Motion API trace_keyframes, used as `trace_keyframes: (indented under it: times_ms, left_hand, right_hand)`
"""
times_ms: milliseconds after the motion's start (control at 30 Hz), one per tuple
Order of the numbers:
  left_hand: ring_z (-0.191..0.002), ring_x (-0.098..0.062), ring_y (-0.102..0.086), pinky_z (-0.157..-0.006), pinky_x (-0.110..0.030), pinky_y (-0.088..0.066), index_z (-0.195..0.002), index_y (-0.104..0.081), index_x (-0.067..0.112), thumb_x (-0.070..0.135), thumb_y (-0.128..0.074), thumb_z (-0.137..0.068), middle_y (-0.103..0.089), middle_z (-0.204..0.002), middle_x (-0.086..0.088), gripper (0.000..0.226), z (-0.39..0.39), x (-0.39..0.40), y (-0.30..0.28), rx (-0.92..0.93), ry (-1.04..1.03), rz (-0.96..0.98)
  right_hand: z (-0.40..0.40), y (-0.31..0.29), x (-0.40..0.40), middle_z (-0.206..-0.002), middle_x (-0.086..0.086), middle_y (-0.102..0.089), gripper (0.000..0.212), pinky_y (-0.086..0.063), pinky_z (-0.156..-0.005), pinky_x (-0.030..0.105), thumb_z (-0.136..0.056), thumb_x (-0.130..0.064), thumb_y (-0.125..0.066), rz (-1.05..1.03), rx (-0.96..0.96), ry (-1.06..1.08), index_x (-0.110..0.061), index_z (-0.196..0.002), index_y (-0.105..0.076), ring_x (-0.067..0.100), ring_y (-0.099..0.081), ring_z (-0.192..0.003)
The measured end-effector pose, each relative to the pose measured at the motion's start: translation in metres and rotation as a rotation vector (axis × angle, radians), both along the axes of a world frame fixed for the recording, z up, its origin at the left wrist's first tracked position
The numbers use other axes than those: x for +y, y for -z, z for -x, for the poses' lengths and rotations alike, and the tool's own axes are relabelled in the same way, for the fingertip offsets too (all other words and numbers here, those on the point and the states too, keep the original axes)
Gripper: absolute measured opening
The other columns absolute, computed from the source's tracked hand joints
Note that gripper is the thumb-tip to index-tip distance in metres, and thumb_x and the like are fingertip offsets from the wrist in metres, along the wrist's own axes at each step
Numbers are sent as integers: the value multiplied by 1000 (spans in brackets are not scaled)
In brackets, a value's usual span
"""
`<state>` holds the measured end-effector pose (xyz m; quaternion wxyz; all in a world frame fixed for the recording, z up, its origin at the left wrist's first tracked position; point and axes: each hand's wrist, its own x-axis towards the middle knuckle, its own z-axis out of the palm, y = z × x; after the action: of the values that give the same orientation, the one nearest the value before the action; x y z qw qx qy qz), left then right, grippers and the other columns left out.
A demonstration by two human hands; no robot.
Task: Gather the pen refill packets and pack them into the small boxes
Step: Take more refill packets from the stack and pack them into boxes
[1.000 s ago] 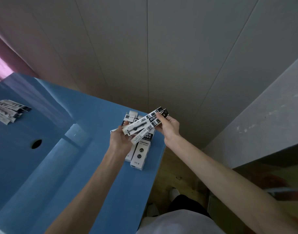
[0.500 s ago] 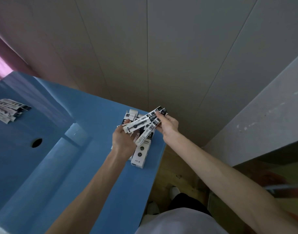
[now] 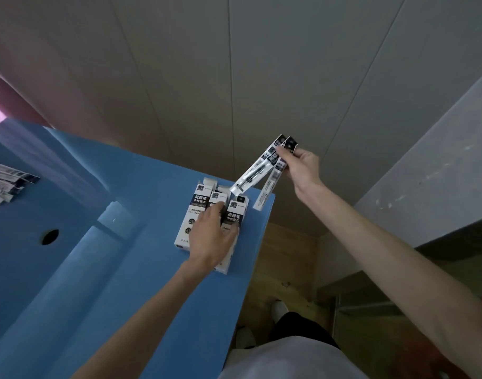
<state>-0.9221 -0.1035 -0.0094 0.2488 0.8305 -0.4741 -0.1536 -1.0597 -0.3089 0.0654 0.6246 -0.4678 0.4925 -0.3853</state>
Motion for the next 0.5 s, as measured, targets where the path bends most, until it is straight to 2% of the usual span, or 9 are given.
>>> trace_keyframes:
  times_ms: [67, 133, 233, 300, 367, 433, 500]
  left_hand:
    - [-124, -22, -53, -100, -40, -44, -148, -40, 22, 54, -63, -90, -63, -132, 4, 70, 6, -6, 5, -244, 106, -66]
    - [-124, -24, -52, -102, -40, -40, -152, -35, 19, 57, -63, -88, -65, -131, 2, 79, 9, -13, 6, -323, 125, -105]
    - [-120, -25, -54, -102, -39, -40, -153, -32, 17, 51, -66, -87, -68, -125, 0, 81, 10, -21, 6, -368, 112, -139]
    - [-111, -24, -58, -95, -38, -43, -149, -34, 19, 45, -70, -85, -71, -116, 0, 78, 11, -25, 3, -311, 79, -129]
    - [-104, -23, -61, -84, -38, -47, -144, -36, 21, 39, -73, -82, -70, -113, 2, 75, 14, -24, -2, -186, 34, -68]
    - [-109, -23, -64, -81, -38, -50, -149, -31, 23, 34, -76, -81, -66, -125, 4, 81, 19, -20, -9, -52, -4, 2]
    - [-112, -21, -64, -81, -37, -51, -154, -27, 24, 29, -78, -82, -61, -135, 7, 88, 24, -14, -15, 36, -22, 77]
  right_hand:
    - [6, -4, -8, -97, 3, -80, 14, -48, -111, 45, -89, -21, -78, 22, 8, -8, -9, -95, -76, 20, -74, -101]
    - [10, -7, -13, -97, 3, -80, 15, -47, -111, 47, -89, -21, -78, 18, 9, -12, -8, -96, -76, 21, -74, -102]
    - [16, -11, -18, -97, 5, -80, 14, -47, -112, 46, -88, -18, -78, -37, -29, -24, -6, -94, -75, 22, -74, -103]
    - [20, -16, -19, -92, 6, -80, 11, -54, -102, 40, -89, -14, -78, -87, -95, -23, -5, -93, -73, 23, -75, -96]
    - [23, -23, -21, -88, 7, -79, 11, -61, -78, 30, -90, -12, -77, -114, -153, -28, -4, -95, -72, 20, -75, -85]
    - [26, -31, -23, -86, 8, -78, 13, -59, -63, 24, -90, -11, -77, -156, -183, -49, -2, -97, -71, 18, -75, -77]
    - [27, -38, -24, -85, 9, -78, 13, -58, -59, 23, -89, -11, -77, -179, -190, -82, -2, -95, -69, 17, -75, -72]
